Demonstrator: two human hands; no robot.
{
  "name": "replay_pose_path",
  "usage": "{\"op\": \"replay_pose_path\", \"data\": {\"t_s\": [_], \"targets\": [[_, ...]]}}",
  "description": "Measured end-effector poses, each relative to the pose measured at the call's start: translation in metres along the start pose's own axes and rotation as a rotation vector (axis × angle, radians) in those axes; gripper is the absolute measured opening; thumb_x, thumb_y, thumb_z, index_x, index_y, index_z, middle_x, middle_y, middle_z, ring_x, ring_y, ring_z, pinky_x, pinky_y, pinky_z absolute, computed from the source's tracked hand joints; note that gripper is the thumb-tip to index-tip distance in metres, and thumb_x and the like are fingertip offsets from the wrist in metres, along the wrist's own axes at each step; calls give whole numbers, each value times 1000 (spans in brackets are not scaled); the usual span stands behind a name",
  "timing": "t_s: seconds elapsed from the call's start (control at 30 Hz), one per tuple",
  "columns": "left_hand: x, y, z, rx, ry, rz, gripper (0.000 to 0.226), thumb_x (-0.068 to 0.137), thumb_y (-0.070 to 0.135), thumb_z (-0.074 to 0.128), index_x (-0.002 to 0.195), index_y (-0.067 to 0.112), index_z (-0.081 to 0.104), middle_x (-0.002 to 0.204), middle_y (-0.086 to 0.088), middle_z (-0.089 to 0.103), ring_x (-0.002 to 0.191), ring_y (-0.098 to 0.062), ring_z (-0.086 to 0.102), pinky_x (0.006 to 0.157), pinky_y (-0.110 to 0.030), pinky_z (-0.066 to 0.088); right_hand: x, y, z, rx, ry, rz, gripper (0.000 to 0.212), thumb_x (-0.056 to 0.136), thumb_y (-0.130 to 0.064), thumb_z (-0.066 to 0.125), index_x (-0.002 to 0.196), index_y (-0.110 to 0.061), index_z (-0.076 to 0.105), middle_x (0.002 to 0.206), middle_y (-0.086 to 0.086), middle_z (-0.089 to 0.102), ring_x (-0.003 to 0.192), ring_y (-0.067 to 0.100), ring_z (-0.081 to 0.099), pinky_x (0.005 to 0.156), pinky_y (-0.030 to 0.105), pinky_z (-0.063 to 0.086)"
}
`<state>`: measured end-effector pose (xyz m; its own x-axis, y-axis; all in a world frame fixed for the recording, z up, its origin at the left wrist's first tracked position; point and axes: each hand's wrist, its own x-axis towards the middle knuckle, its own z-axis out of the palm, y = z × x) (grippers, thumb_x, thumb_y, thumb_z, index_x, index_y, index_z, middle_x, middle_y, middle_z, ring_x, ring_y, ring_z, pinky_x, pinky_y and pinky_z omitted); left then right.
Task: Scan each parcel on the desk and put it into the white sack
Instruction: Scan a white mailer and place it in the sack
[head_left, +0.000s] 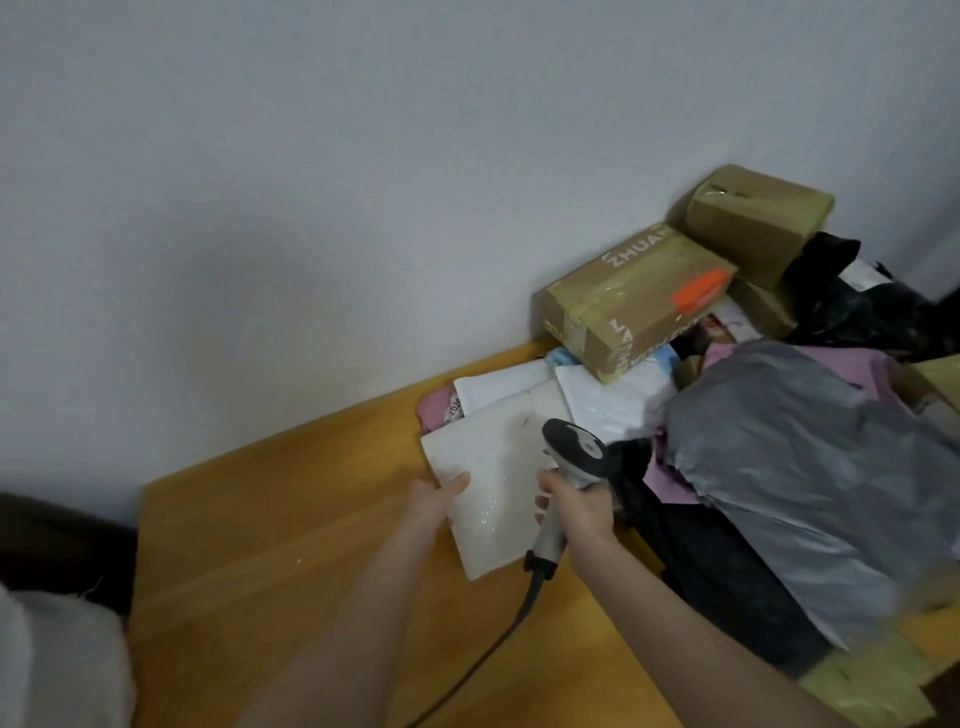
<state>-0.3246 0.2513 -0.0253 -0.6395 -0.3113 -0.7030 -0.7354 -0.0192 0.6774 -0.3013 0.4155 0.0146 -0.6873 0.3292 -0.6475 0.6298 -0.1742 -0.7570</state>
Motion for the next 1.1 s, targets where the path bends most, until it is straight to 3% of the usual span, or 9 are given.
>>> {"op": "replay_pose_path", "data": {"t_s": [0.17,0.3,0.37,0.5,0.7,0.77,0.87,1.0,1.1], "targets": [[9,2,-4,79,157,83,35,86,20,69,115,0,64,113,-11,65,95,-24,60,81,-28,45,9,-2,2,29,-18,34,12,83,-10,73,85,-2,65,72,8,67,65,18,65,61,28,56],[4,18,-40,88,220,146,31,84,23,71,110,6,67,110,-11,69,90,-22,63,81,-32,52,-2,-9,9,22,-15,10,15,83,-11,72,71,-7,64,68,8,68,64,21,64,75,39,57],[-2,27,-67,89,253,192,31,87,25,68,113,7,66,106,-8,69,83,-18,62,73,-29,50,-14,-13,12,39,-18,-6,14,83,-11,72,72,-8,63,69,9,68,67,21,64,76,39,56],[-15,37,-121,102,334,240,30,92,37,59,108,13,68,74,6,72,68,-14,57,76,-32,49,-45,-21,22,82,-28,-66,12,84,-10,71,76,-9,62,71,10,68,69,20,64,76,37,56],[-50,48,-183,-151,234,191,47,98,52,39,95,10,60,66,-2,71,51,-15,63,41,-21,32,-95,-28,44,122,-50,-147,9,80,-9,69,74,-5,66,67,10,67,66,23,63,76,40,55],[-60,46,-201,-191,159,147,34,96,40,52,96,7,61,57,-2,69,44,-15,63,38,-19,37,-113,-28,52,118,-41,-170,14,78,-9,70,65,-8,63,64,9,66,66,25,61,76,41,54],[-71,33,-225,-97,39,128,26,89,12,66,112,3,60,73,-8,67,51,-15,65,39,-19,48,-137,-20,62,75,-61,-184,18,79,-7,69,63,-7,60,59,6,63,58,21,55,63,31,48],[-72,7,-239,-14,-63,104,29,87,-8,60,114,-12,53,81,-15,63,54,-17,64,46,-26,54,-158,9,72,42,-96,-121,14,80,-5,68,70,-2,59,60,8,60,48,16,50,47,23,43],[-69,-14,-243,82,-53,85,28,88,-8,57,116,-13,56,76,-11,61,52,-15,62,43,-23,51,-162,32,77,54,-91,-46,9,83,-5,68,78,0,61,66,10,64,52,16,53,52,26,45]]}}
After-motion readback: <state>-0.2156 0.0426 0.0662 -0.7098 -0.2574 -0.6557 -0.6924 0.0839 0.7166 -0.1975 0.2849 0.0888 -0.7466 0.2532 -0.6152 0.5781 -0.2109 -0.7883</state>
